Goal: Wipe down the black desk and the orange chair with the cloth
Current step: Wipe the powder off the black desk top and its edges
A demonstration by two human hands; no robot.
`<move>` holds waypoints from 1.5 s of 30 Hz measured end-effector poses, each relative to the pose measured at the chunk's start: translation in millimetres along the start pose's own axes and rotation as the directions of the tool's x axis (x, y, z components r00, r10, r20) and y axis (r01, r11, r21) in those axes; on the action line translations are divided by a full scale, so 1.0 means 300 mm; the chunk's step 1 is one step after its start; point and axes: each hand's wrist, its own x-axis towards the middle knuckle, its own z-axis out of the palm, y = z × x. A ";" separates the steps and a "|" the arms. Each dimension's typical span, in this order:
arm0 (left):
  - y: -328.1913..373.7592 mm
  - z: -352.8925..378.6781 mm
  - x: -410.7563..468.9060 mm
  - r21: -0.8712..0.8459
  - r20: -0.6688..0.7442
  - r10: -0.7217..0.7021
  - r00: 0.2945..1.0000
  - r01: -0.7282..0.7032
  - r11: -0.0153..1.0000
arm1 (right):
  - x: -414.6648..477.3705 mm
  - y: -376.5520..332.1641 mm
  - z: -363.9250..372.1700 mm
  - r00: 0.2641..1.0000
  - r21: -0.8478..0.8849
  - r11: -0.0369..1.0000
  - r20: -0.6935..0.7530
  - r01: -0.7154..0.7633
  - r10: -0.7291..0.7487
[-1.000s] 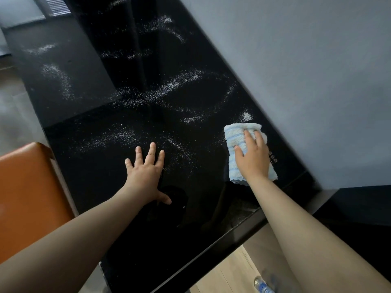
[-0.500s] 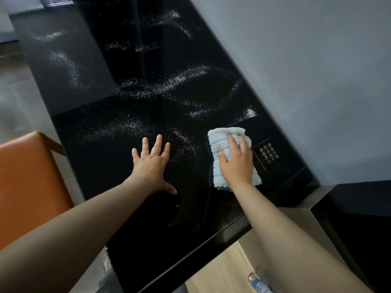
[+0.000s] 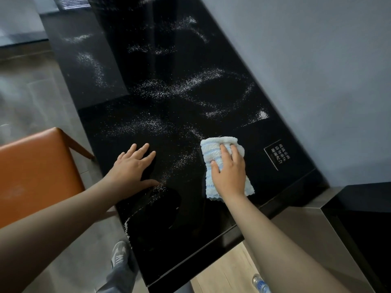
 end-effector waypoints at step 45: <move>-0.380 -0.010 -0.265 -0.136 -0.053 0.033 0.998 -0.040 0.990 | -0.538 -0.474 0.249 0.991 0.058 0.996 0.111 0.071 -0.077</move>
